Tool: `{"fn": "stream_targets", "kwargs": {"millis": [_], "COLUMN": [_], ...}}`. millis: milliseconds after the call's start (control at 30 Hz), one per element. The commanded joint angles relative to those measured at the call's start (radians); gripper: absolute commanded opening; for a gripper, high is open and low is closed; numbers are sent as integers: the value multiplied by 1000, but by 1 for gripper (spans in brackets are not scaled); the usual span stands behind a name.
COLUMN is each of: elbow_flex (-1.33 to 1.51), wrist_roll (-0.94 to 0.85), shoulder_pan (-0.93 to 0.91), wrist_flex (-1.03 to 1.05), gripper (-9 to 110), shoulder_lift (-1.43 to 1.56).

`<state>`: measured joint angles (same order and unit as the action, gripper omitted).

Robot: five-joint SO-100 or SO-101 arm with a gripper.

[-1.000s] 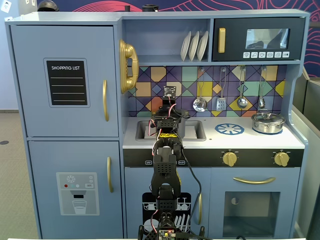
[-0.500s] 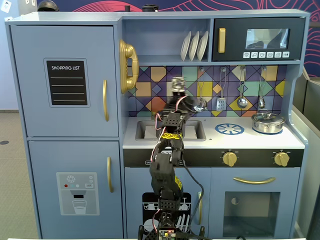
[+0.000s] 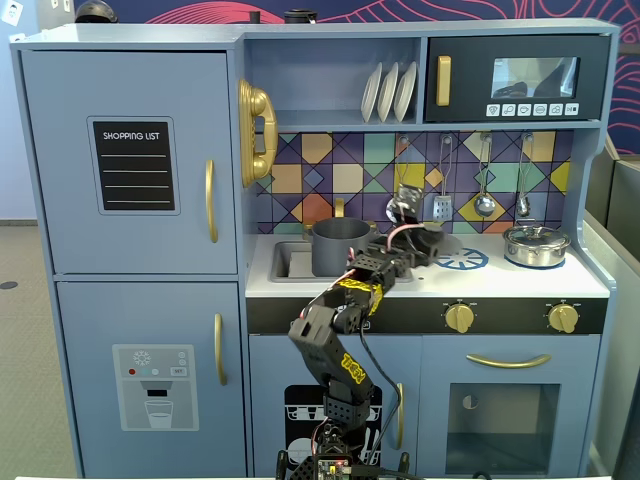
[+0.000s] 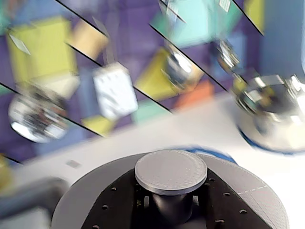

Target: Take off the lid from the gray recipient and place it on the counter

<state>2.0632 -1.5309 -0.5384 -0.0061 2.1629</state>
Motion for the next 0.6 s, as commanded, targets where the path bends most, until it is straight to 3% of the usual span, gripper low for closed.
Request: {"fn": "stream_targets", "kwargs": {"millis": [0,567], "elbow_flex": [8,17], "wrist_roll": [5,-25], "shoulder_pan": [-23,-37], "wrist_flex": [-124,-327], "gripper": [0,0], "shoulder_lift": [-72,-322]}}
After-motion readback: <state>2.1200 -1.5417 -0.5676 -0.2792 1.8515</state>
